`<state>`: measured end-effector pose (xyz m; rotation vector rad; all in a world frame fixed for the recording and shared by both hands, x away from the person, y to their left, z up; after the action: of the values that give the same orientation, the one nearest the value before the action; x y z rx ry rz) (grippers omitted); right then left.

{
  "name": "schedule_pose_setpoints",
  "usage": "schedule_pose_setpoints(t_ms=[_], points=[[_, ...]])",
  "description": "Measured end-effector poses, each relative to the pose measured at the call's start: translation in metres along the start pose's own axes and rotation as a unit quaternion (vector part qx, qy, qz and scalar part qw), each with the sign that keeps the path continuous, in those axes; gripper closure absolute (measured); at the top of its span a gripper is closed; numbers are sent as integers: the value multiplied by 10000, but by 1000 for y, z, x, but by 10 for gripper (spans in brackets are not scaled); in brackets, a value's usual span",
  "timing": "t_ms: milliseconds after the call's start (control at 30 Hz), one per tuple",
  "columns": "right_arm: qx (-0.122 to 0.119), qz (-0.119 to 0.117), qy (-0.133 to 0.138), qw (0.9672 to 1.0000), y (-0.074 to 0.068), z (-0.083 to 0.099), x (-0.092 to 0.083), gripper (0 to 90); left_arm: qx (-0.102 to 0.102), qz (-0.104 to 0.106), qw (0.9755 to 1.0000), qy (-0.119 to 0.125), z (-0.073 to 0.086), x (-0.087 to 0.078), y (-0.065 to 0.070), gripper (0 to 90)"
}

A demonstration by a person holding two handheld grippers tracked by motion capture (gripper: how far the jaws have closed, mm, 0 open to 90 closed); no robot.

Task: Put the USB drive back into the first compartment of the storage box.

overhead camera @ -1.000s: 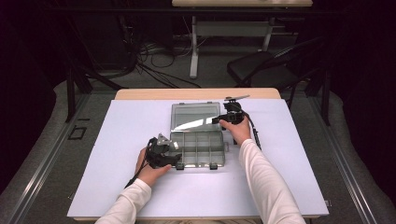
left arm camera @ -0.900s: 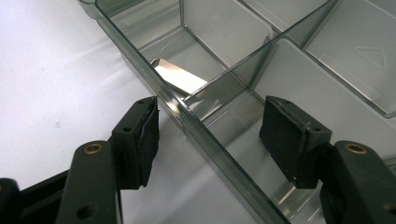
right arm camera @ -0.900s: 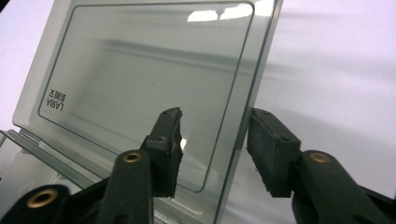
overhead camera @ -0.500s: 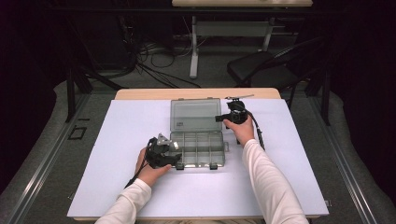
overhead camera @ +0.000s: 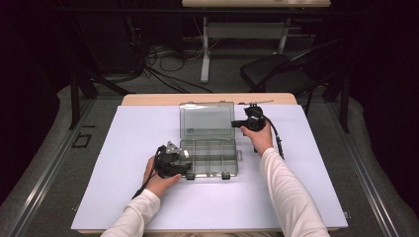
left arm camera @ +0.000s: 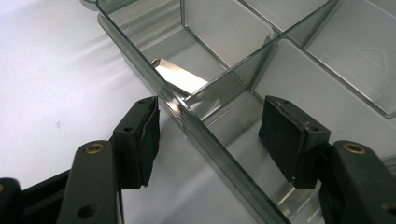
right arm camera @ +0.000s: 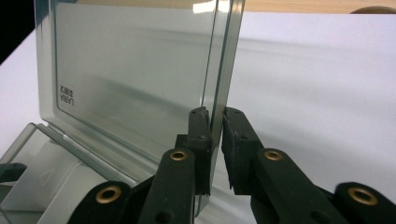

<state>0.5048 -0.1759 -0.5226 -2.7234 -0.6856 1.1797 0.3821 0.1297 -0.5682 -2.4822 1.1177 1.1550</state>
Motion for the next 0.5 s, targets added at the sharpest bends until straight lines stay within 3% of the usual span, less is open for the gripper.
schedule_pose_setpoints(t_ms=[333,500], points=[[120,-160,281,9994,2,7,-3,836,-36,-8,10000,52,0,1,0,382],[60,-160,423,9990,2,10,-6,838,-40,16,10000,26,0,0,0,386]])
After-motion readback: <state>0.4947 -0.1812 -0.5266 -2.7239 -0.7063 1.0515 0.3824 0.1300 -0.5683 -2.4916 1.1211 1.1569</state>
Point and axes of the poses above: each handheld gripper's, and its own axes: x roughly forward along the jaws, z roughly out of its underside, y roughly to its right, the point moved 1 cm from there along x, roughly forward along the jaws, and after that the axes turned 7 degrees about z, right-handed, at the moved point
